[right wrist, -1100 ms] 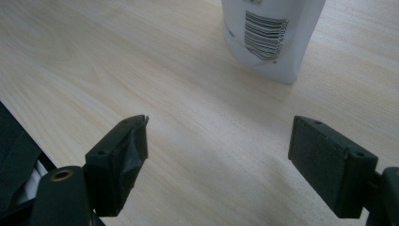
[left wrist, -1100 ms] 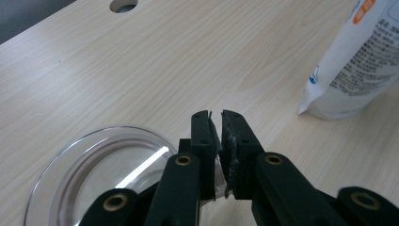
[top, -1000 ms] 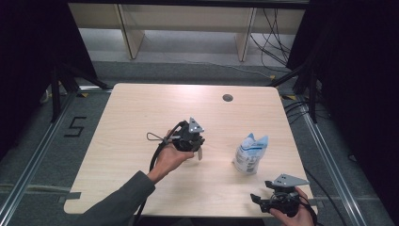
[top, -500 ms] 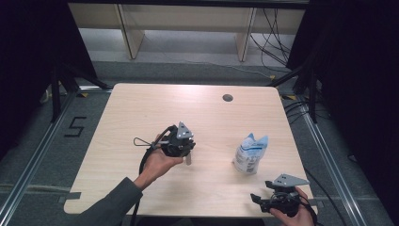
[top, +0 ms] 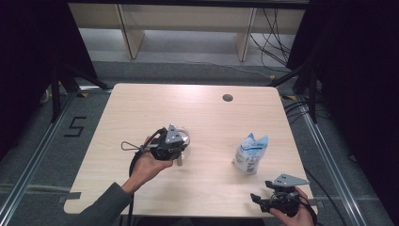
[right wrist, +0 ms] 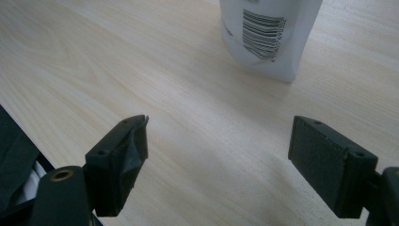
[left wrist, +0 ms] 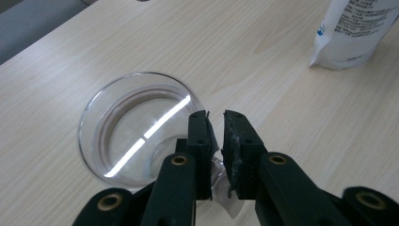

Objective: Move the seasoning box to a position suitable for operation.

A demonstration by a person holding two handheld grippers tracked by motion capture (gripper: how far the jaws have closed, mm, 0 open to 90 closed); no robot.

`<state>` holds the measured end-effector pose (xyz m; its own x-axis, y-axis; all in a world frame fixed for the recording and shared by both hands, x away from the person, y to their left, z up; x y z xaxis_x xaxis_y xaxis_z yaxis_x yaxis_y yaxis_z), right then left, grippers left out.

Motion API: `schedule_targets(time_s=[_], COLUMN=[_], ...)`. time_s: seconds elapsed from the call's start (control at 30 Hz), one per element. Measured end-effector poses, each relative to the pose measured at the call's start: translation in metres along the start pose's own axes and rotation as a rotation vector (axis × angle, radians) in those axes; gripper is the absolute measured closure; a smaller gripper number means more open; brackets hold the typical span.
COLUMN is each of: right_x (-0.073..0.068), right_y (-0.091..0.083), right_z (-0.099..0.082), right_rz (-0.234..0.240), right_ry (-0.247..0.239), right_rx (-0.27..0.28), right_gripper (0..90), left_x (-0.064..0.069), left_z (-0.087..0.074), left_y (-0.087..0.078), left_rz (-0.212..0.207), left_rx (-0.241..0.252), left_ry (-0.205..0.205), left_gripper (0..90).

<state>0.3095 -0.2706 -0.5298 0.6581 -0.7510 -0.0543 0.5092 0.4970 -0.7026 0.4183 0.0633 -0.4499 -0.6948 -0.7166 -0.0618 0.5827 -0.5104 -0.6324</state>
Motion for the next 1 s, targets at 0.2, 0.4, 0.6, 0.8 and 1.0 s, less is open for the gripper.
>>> schedule_targets(time_s=[0.2,0.4,0.6,0.8,1.0], right_x=[0.003,0.001,0.002,0.002,0.002], right_y=[0.0,0.0,0.0,0.0,0.001], right_z=[0.001,0.001,0.001,0.001,0.001], right_rz=[-0.005,0.004,0.006,0.008,0.012], right_ry=[-0.025,-0.028,-0.03,-0.024,-0.025], right_rx=[0.009,0.01,0.011,0.009,0.021], right_gripper=[21.3,21.3,21.2,21.2,21.2], left_x=[0.002,0.006,0.006,0.008,0.006], left_z=[-0.005,-0.029,-0.05,-0.057,-0.062], left_y=[-0.02,-0.025,-0.01,0.003,0.019], left_rz=[0.031,0.07,0.07,0.097,0.152], left_rx=[0.146,0.183,0.112,0.102,0.111], left_ry=[-0.086,-0.221,-0.291,-0.31,-0.328], left_gripper=[60.2,42.1,37.1,37.9,35.6])
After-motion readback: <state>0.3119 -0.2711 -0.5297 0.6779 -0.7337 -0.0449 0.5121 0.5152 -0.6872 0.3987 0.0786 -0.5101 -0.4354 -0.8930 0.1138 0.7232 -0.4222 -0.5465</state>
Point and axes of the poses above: each handheld gripper's, and its own axes: y roughly forward along the jaws, z roughly out of its top, x roughly to its right, the point moved 5 cm from there along y, roughly forward along the jaws, and after that the axes turned 7 degrees about -y, right-handed, at the moved point
